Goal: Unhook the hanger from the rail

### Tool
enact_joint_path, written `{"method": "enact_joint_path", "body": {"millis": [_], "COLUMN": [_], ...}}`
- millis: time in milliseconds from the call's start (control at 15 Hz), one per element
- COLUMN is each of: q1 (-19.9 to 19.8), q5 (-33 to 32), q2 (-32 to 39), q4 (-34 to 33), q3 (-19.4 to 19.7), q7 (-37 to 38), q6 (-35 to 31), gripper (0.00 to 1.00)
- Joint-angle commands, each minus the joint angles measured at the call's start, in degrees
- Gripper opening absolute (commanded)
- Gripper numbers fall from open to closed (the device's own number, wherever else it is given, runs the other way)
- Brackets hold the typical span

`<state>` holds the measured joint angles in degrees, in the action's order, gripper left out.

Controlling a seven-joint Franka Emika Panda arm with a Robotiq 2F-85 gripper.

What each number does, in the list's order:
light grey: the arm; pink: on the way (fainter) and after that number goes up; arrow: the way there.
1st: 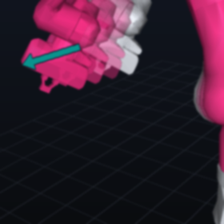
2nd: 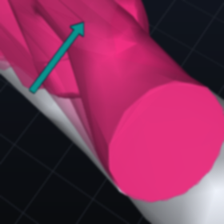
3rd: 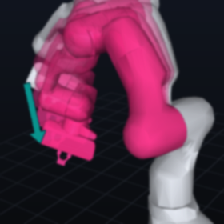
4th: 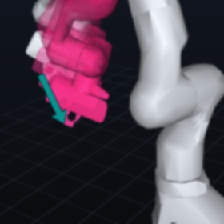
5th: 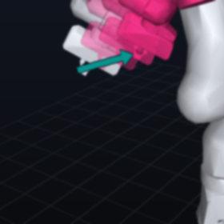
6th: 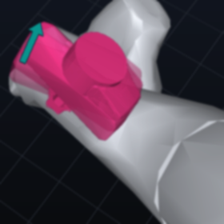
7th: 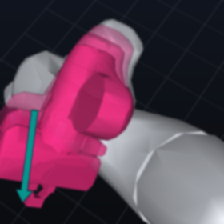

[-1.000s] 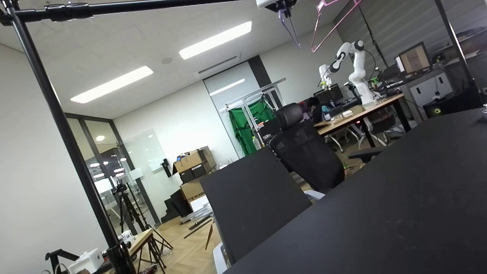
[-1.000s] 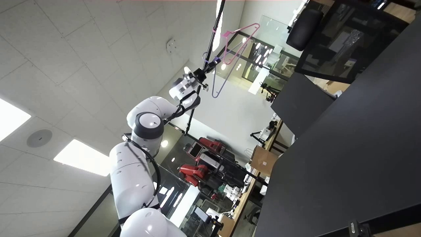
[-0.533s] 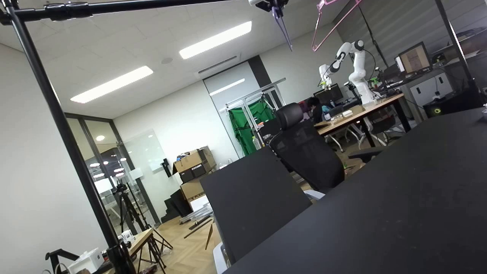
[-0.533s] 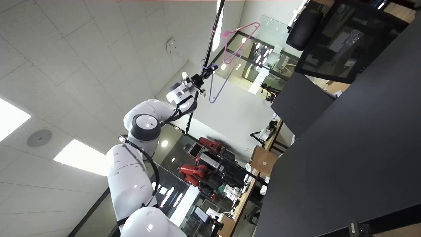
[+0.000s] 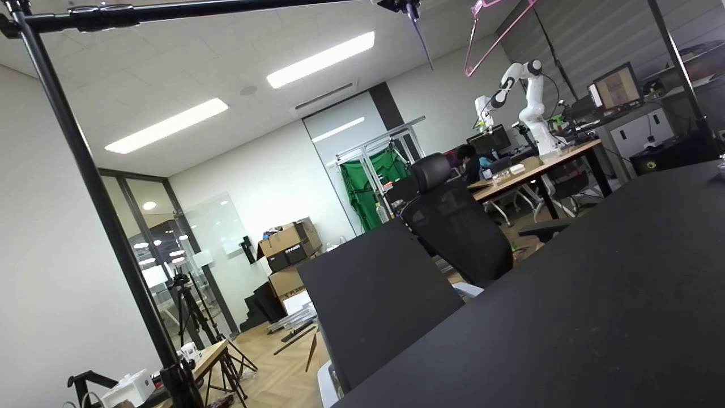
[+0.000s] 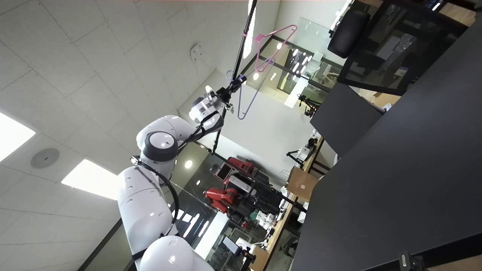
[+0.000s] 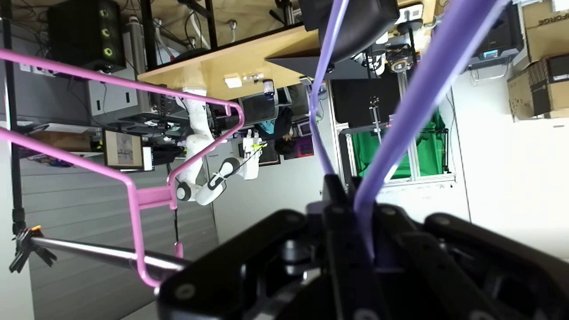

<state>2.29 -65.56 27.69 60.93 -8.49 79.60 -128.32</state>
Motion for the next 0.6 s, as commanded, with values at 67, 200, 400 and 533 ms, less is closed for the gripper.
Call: {"method": "enact_joint_path", "body": {"millis": [67,200,400,533], "q1": [0.6,0.7,-0.3,-1.3], "q5": [-2.1,-2.3,1.8,6.5], "q2": [-4.4,-5.3,-8.0,-10.6], "q4": [2.2,2.6,5.6,9.2], "q3": [0.6,0.5,-0.9,-2.1], "q7": [2.5,2.5,-0.5,-3.7], "q6": [0.3,0.4,1.4,1.9], "gripper": [0.02,0.02,0.02,0.02]}}
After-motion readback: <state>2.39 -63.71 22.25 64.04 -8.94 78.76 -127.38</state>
